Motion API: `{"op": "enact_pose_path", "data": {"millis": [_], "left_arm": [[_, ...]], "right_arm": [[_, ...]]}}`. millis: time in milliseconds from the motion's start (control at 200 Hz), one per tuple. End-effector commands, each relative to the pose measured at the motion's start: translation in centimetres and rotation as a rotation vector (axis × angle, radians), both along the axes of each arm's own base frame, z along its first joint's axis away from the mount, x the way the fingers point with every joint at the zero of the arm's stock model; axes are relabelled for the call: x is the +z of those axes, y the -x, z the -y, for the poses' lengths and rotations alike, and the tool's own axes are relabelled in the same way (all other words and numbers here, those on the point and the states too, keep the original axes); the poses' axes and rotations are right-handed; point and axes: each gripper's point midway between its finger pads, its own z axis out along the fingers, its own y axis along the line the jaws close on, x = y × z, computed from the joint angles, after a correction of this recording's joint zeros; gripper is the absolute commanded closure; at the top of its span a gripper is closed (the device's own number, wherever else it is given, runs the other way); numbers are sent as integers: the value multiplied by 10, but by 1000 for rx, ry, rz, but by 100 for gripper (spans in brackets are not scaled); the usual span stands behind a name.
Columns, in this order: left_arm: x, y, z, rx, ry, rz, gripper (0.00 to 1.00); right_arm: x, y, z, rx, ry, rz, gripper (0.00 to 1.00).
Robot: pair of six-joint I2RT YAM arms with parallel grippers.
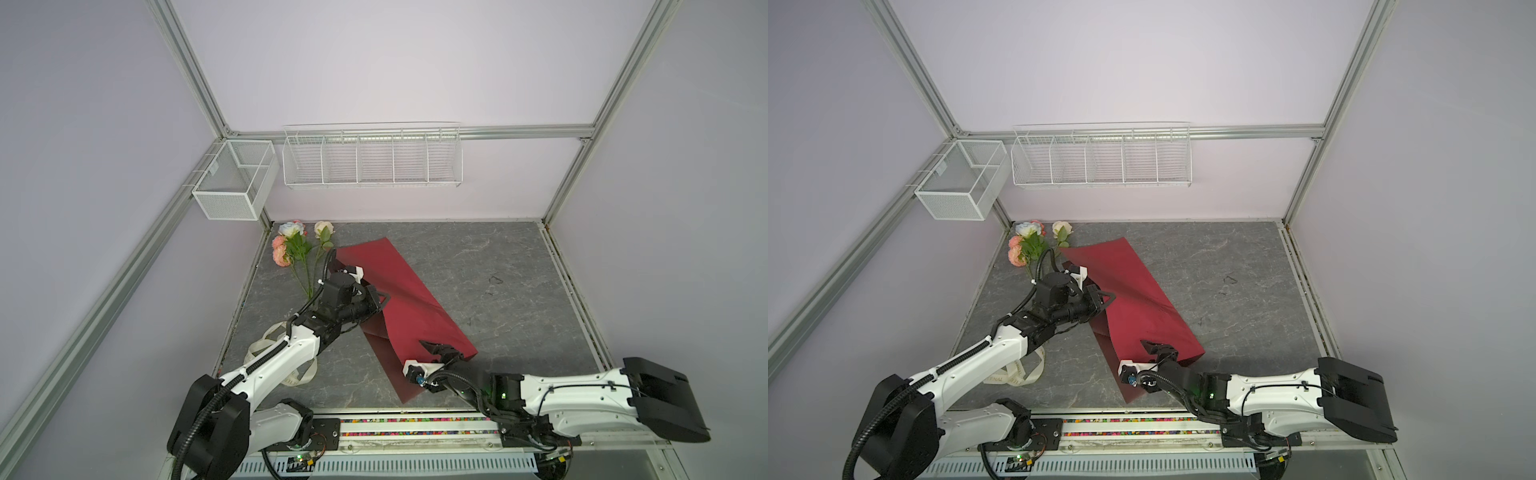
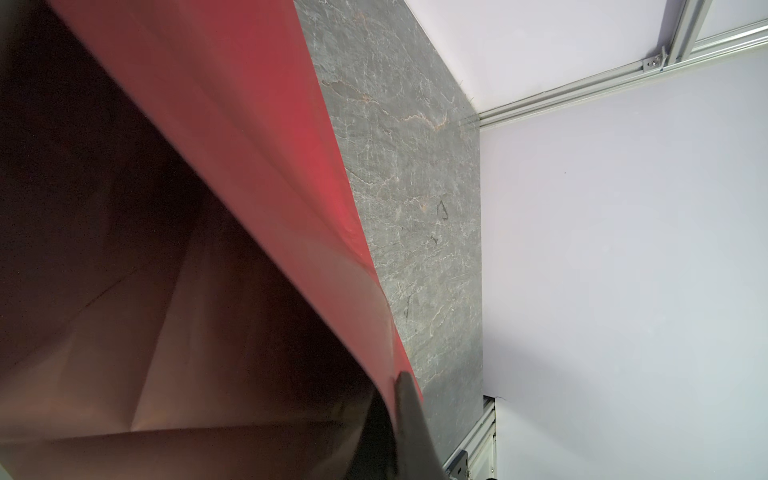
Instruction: Tie the bouquet of fake flowers
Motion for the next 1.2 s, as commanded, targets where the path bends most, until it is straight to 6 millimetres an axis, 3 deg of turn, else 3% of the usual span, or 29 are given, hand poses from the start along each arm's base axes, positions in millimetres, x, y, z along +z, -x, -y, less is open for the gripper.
{"op": "enact_pose_path", "data": {"millis": [0,160,315,540,665,810,945,1090,1195], "left_arm": [[20,-3,-5,30,14,37,92],[23,3,-20,47,-72,62,67],[26,9,-48,121,-186,95,42],[30,20,-121,369,-421,144,39],[42,14,-102,290,-371,231,49],[26,3,-87,234,-394,166,52],[0,-7,-48,110,-297,131,53],[-35,-18,-24,41,-323,59,55],[-58,-24,-13,3,-343,3,57]], "right_arm": [[37,-16,2,-103,-159,87,67],[42,-24,5,-142,-227,48,92],[59,-47,25,-263,-353,-14,93],[78,-84,67,-483,-526,-302,93],[90,-89,86,-514,-630,-371,93],[98,-97,112,-618,-737,-486,93],[100,-104,125,-659,-862,-574,94],[96,-114,130,-664,-947,-675,93],[94,-121,140,-704,-982,-649,94]]}}
